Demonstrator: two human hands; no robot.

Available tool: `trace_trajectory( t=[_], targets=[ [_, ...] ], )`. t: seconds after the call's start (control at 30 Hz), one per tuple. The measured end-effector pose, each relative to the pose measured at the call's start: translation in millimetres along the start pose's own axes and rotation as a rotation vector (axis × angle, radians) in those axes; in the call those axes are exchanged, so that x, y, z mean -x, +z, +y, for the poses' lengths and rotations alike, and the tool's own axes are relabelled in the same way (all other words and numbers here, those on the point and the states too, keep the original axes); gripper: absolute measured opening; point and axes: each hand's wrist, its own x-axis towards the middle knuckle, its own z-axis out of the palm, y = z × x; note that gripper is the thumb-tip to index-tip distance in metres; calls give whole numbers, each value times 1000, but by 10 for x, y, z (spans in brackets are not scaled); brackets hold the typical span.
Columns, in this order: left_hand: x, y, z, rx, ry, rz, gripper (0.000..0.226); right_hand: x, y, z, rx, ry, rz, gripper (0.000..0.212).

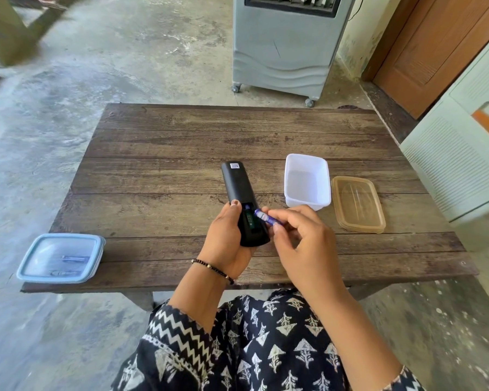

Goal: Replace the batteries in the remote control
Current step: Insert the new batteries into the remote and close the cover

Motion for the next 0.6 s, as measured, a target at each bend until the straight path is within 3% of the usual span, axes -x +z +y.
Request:
trace_trajectory(
  t=[0.3,0.6],
  targets=[
    [32,36,-4,-67,42,-9,22,-59,-22,-102,289,-109,-118,19],
    [43,72,-24,-127,73,-2,22,-92,-3,-248,381,-90,-207,20]
  ],
)
